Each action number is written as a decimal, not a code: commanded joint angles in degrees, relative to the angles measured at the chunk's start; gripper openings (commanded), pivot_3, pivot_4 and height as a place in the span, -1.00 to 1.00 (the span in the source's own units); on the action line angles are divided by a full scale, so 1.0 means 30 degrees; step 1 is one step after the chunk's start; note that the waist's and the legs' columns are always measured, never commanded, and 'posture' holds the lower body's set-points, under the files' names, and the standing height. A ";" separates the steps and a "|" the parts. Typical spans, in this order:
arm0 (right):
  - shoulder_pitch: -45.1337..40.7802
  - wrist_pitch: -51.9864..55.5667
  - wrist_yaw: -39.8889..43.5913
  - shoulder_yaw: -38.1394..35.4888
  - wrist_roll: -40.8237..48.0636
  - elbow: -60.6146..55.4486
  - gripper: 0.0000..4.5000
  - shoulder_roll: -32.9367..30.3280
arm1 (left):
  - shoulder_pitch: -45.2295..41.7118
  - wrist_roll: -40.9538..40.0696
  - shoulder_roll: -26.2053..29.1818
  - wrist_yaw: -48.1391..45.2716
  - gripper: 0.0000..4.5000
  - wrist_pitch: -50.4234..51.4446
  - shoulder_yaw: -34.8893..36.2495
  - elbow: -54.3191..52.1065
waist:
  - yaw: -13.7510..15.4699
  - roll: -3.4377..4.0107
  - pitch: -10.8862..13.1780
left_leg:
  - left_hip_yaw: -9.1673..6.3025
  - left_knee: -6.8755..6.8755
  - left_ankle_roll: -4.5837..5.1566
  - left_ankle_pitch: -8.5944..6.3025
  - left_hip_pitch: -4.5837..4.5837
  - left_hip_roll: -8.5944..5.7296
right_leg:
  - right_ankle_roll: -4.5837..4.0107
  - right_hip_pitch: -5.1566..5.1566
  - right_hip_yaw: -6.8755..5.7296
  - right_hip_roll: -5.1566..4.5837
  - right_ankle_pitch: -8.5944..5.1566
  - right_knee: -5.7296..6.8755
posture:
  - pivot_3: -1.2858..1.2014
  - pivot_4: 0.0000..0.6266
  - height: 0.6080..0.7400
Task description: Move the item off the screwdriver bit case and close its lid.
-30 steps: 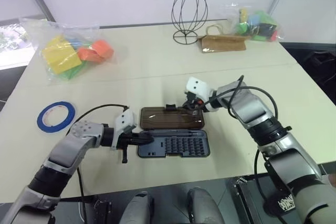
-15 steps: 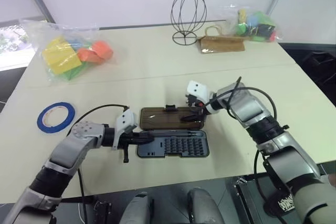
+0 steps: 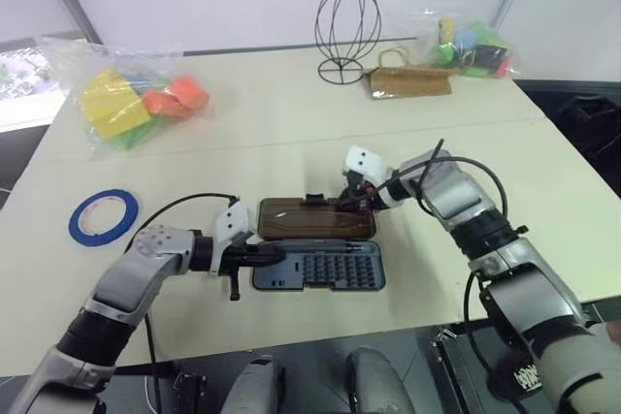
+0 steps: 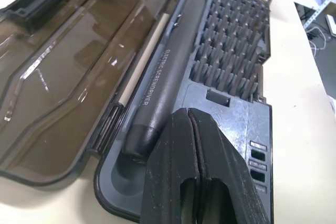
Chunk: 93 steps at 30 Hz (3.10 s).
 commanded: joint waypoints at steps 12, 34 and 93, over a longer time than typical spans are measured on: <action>0.1125 -0.1311 0.0348 0.1270 -0.1584 -0.0720 -0.99 -0.0397 | -0.0142 0.0148 -0.0155 0.0215 -1.00 -0.0141 0.0570 -0.0069 | -0.0046 -0.0035 -0.0029 | -0.0001 -0.0010 0.0011 -0.0006 0.0011 0.0012 | -0.0001 -0.0004 0.0006 0.0010 0.0000 -0.0003 | 0.03 -0.52 1.00; 0.2777 -0.8790 -0.4219 0.0809 -0.6997 -0.7049 -0.99 -0.3175 | -0.2535 -0.2329 -0.2674 0.3843 -1.00 0.3056 0.4561 0.1576 | 0.0414 -0.0037 -0.0002 | 0.0010 0.0008 0.0004 -0.0002 -0.0030 0.0002 | 0.0000 -0.0022 0.0010 0.0003 0.0000 -0.0042 | 0.03 -0.52 1.00; 0.4582 0.0959 0.3330 -0.7475 -0.0230 -1.5762 0.98 -0.8819 | -0.7628 0.0088 -0.4391 0.0479 -1.00 0.0482 0.4051 0.9540 | 0.0446 -0.0059 0.0021 | -0.0015 0.0053 0.0007 -0.0004 -0.0210 -0.0008 | 0.0001 -0.0096 -0.0074 0.0001 0.0000 -0.0078 | 0.03 -0.52 1.00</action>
